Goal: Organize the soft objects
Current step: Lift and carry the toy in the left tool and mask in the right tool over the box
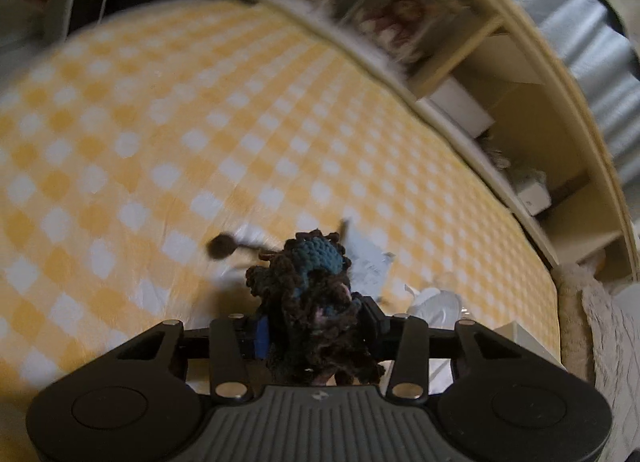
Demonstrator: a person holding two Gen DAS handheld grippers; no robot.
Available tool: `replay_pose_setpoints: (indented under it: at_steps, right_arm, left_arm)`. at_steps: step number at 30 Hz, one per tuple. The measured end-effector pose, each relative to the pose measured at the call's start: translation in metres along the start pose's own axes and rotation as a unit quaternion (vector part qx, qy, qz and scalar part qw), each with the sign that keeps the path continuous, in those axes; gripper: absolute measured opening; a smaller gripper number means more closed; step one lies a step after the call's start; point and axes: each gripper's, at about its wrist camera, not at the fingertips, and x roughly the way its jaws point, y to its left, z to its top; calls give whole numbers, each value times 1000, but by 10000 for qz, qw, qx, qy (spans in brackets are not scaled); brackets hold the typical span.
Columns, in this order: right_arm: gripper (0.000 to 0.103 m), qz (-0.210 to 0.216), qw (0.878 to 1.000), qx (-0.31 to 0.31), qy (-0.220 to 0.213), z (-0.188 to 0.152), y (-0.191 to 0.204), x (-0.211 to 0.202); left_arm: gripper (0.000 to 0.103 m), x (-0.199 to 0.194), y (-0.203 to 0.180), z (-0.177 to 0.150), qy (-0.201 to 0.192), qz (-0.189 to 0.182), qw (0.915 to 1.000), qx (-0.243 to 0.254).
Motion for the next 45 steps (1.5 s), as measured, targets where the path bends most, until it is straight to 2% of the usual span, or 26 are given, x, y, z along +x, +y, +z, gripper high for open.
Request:
replay_pose_setpoints:
  at_steps: [9, 14, 24, 30, 37, 42, 45]
  right_arm:
    - [6, -52, 9979, 47, -643, 18, -10, -43]
    - [6, -118, 9953, 154, -951, 24, -23, -71]
    - [6, -576, 9885, 362, -1349, 27, -74, -134]
    - [6, -996, 9811, 674, -1514, 25, -118, -157]
    - [6, -1454, 9679, 1193, -1667, 16, -174, -175]
    - [6, -1966, 9583, 1360, -1568, 3, -210, -180]
    - [6, -2091, 9556, 1557, -1371, -5, -232, -172]
  left_arm:
    - [45, -44, -36, -7, -454, -369, 9955, 749]
    - [45, -60, -52, -14, -573, -577, 9915, 1018]
    - [45, -77, -106, -22, -619, -1320, 9799, 1363]
    - [45, -68, -157, -28, -587, -1600, 9701, 1727]
    - [45, -44, -230, -44, -446, -2199, 9518, 2091]
    - [46, -16, -273, -67, -189, -2501, 9395, 2332]
    - [46, 8, -289, -83, 74, -2535, 9348, 2485]
